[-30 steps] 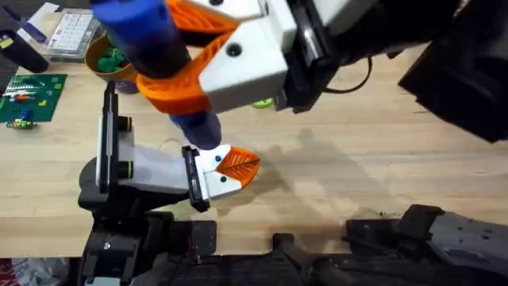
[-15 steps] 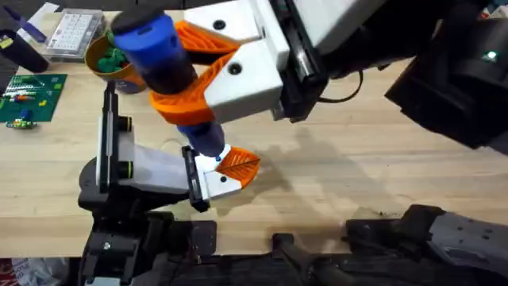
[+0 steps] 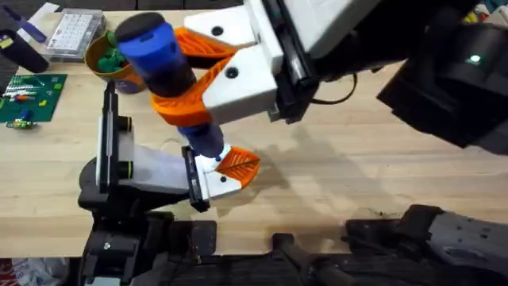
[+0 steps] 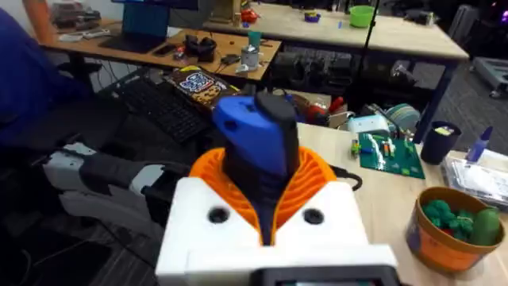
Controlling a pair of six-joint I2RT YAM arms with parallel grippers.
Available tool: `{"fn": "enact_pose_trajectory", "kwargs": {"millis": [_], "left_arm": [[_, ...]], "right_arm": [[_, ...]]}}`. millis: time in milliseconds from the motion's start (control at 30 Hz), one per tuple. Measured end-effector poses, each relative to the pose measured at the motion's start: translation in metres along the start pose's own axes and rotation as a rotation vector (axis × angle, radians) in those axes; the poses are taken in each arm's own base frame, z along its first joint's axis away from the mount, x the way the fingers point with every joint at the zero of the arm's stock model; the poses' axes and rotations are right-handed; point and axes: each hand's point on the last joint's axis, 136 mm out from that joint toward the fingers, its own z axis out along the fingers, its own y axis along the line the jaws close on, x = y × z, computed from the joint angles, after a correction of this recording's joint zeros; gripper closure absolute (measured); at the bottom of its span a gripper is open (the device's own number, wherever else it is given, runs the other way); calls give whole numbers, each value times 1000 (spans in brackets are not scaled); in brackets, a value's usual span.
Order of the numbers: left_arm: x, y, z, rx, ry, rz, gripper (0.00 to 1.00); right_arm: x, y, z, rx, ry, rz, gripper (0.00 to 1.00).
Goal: Pick up the gripper from the table and insert it into the empty holder that is missing its gripper. Then pick up a screw, insert it into the mounting hole, and use the screwdriver to tighten it. Finally, clean up the table by picking up the vegetable and placing it into the bucket.
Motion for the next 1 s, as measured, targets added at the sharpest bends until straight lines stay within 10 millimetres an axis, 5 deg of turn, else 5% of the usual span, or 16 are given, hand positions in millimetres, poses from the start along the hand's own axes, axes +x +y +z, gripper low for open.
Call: {"fn": "enact_pose_trajectory", "kwargs": {"millis": [1000], "left_arm": [[0,0,0,0,0,0,992]], "right_arm": [[16,-4,5,-4,18,52,951]]}}
